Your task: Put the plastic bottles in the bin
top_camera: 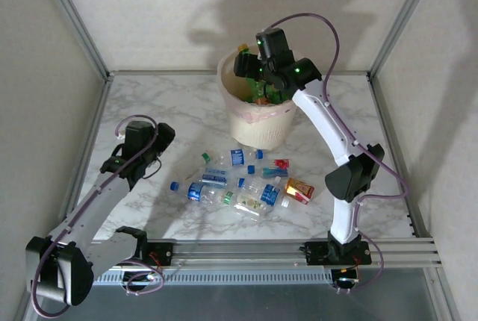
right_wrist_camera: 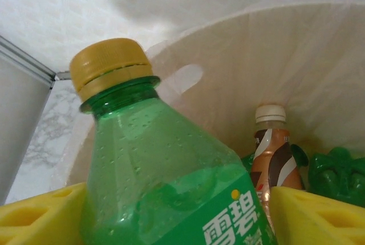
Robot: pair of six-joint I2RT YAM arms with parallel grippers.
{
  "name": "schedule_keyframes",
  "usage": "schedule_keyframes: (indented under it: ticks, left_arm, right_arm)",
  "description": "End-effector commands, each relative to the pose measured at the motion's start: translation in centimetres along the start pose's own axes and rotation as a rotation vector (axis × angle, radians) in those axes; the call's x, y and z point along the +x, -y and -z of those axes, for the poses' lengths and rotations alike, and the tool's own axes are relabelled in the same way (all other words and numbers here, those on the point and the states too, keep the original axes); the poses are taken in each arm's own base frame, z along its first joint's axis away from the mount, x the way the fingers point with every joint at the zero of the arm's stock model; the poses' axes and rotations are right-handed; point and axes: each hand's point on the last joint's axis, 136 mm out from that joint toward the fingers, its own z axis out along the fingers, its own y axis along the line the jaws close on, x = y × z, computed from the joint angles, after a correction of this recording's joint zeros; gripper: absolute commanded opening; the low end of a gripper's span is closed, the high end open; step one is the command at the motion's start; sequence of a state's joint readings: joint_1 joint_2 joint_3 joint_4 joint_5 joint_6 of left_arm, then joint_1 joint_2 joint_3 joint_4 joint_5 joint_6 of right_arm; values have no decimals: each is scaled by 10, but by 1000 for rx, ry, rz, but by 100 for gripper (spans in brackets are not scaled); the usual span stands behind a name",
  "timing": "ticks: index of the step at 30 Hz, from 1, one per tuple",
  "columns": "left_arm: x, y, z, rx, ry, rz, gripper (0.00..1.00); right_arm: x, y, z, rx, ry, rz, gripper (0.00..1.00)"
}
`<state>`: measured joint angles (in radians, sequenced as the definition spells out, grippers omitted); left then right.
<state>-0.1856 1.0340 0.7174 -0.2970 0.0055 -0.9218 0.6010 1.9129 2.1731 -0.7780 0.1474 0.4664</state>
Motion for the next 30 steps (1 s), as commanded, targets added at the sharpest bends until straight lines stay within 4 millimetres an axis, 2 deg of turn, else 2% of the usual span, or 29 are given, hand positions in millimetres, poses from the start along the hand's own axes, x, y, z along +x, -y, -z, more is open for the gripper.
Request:
schedule_keyframes:
  ticks: [1,8,12,16,19,23,30]
  left_arm:
    - [4,0,-4,16,-10,-23,88]
    - [12,8,-8,25,-29,-56,87]
    - [13,11,-7,28,-26,-65,87]
    - [12,13,-7,28,-22,-70,88]
    - [13,15,-10,32,-26,-72,88]
    - [15,25,-12,47,-35,-82,87]
    - [21,34,-16,57,-48,-90,87]
  right_arm:
    - [-12,-8,12,-38,47,-11,85]
    - [-24,-6,38,-24,84,0,90]
    - [-33,1,70,-11,136,-6,89]
    - [-25,16,107,8,165,-16,89]
    - [-8,32,132,20,178,-31,90]
    - [31,54,155,38,142,-16,94]
    - [120,104,162,134,-12,-31,99]
